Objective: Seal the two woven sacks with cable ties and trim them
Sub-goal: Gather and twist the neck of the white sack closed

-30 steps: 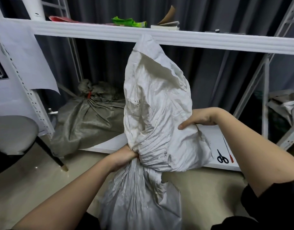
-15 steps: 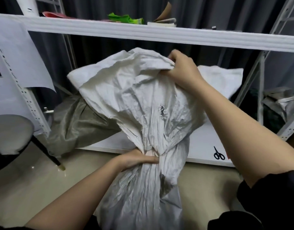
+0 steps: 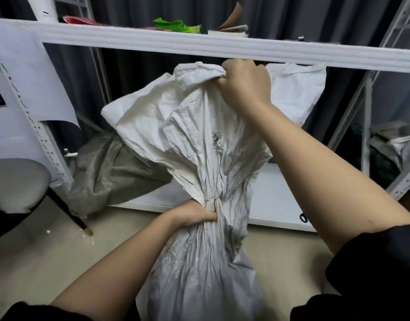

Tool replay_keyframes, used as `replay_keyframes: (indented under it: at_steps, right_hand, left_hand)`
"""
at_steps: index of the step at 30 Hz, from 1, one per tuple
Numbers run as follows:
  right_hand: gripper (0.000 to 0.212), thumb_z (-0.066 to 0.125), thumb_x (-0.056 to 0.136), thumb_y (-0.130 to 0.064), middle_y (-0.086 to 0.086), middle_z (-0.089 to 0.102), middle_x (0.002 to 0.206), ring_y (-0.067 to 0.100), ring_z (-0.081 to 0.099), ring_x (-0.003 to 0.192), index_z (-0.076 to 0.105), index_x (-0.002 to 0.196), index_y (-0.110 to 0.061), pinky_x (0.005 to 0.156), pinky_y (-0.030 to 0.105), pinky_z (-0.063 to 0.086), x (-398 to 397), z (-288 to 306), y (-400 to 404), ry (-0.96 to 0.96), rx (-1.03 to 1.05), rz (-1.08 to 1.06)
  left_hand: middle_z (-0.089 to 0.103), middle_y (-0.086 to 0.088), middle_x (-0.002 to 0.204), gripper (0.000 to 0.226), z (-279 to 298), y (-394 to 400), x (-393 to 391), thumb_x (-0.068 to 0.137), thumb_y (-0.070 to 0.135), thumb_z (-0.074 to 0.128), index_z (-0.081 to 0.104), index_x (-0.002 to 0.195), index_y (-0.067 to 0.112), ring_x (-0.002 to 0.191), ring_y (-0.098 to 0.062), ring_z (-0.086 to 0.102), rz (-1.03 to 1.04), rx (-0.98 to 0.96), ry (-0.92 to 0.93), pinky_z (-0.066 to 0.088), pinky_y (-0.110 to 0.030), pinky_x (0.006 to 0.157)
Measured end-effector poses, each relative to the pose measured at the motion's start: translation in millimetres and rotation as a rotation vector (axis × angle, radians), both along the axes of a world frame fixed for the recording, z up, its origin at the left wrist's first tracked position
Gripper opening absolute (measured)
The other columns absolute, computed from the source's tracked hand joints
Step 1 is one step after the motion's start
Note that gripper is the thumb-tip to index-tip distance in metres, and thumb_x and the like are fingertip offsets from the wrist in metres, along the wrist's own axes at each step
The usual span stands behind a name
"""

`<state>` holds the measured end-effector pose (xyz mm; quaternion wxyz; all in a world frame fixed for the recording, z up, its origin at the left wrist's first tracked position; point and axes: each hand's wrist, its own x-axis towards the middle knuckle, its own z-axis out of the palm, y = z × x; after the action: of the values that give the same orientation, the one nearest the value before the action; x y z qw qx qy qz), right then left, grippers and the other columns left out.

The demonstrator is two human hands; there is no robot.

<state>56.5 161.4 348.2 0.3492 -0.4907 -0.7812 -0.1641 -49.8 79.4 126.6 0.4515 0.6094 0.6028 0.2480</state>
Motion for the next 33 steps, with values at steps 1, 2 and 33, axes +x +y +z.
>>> replay_keyframes:
  at_steps: [1, 2, 33]
  right_hand:
    - [0.024, 0.046, 0.089, -0.031, 0.011, 0.067, 0.093, 0.036, 0.057, 0.094, 0.043, 0.069, -0.019, 0.075, 0.038, 0.031, 3, -2, 2, 0.024, 0.003, -0.021]
    - [0.024, 0.045, 0.09, -0.032, 0.011, 0.068, 0.097, 0.036, 0.057, 0.097, 0.042, 0.07, -0.019, 0.079, 0.038, 0.032, 8, -3, 5, 0.049, -0.007, -0.045]
    - [0.021, 0.065, 0.087, -0.01, 0.008, 0.072, 0.094, 0.021, 0.07, 0.083, 0.064, 0.107, -0.005, 0.081, 0.035, 0.057, 27, -91, 15, 1.426, -0.956, 0.543]
  left_hand:
    - [0.068, -0.002, 0.109, 0.029, -2, 1, -2, 0.079, 0.016, 0.066, 0.067, 0.108, 0.014, 0.104, -0.018, 0.063, 0.015, -0.002, 0.005, 0.048, -0.03, 0.098]
    - [0.069, -0.004, 0.109, 0.028, -3, 1, -2, 0.079, 0.014, 0.065, 0.067, 0.107, 0.012, 0.102, -0.017, 0.063, 0.019, 0.002, -0.002, 0.049, -0.03, 0.097]
    - [0.072, 0.002, 0.107, 0.036, -4, -10, 11, 0.067, 0.04, 0.081, 0.072, 0.097, 0.022, 0.101, -0.015, 0.067, 0.077, -0.267, -0.433, 0.044, -0.03, 0.104]
